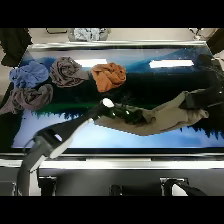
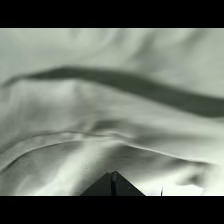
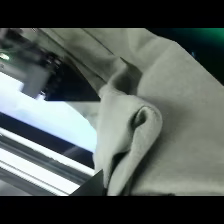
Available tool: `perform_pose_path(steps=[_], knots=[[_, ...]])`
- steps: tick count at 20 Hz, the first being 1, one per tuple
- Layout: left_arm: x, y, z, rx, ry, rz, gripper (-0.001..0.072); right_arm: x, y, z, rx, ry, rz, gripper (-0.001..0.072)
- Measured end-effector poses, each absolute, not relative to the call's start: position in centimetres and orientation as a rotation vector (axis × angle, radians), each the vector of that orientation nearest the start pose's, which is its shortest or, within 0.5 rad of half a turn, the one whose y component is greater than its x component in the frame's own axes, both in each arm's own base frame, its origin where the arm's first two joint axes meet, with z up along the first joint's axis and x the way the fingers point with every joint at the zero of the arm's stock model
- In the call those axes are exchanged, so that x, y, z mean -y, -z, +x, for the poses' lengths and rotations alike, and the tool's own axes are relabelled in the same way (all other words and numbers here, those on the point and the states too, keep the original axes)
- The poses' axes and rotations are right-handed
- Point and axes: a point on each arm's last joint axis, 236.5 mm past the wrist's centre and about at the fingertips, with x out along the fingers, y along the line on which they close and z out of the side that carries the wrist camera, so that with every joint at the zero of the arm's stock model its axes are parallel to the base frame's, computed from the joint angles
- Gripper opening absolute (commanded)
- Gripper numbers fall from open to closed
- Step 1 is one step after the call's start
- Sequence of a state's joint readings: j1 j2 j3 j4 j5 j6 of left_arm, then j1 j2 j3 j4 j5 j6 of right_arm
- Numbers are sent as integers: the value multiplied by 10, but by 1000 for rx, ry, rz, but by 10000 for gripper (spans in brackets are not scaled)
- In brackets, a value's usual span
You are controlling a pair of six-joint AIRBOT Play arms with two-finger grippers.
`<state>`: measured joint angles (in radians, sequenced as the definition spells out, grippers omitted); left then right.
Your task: Fold the shirts.
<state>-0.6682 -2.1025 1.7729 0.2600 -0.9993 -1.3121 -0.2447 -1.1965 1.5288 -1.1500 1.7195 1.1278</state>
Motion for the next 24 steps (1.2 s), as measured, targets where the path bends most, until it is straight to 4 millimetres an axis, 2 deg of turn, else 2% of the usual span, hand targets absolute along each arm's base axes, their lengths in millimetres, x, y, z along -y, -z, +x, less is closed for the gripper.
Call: perform_pose_path(steps=[1,3,5,7,9,12,13,14,15,16,18,20,22,24], knots=[[503,6,362,-1354,1109,-707,25,-22,-150,334,-1223,-486,45,38],[461,-28,397,-1253,1082,-634,26,-38,-144,350,-1204,-528,71,38],[407,-81,432,-1122,1041,-592,26,-65,-133,365,-1199,-590,79,38],[351,-135,460,-983,980,-575,27,-102,-118,379,-1202,-666,82,39],[296,-192,473,-847,927,-559,27,-144,-99,391,-1204,-741,98,39],[231,-260,469,-685,860,-514,28,-209,-68,407,-1207,-840,171,41],[218,-277,463,-646,849,-500,28,-230,-58,410,-1212,-869,211,49],[208,-292,455,-618,842,-484,27,-248,-49,412,-1219,-893,252,222],[200,-303,449,-591,835,-471,27,-266,-40,413,-1227,-914,295,571],[195,-312,444,-570,830,-460,28,-282,-34,415,-1227,-931,338,699],[193,-324,434,-550,835,-444,28,-306,-29,419,-1207,-957,405,707],[193,-329,429,-539,838,-431,28,-309,-33,431,-1162,-948,441,705],[194,-330,426,-537,841,-412,28,-291,-41,441,-1128,-922,442,705],[196,-331,422,-537,850,-398,28,-249,-47,453,-1107,-854,387,706]])
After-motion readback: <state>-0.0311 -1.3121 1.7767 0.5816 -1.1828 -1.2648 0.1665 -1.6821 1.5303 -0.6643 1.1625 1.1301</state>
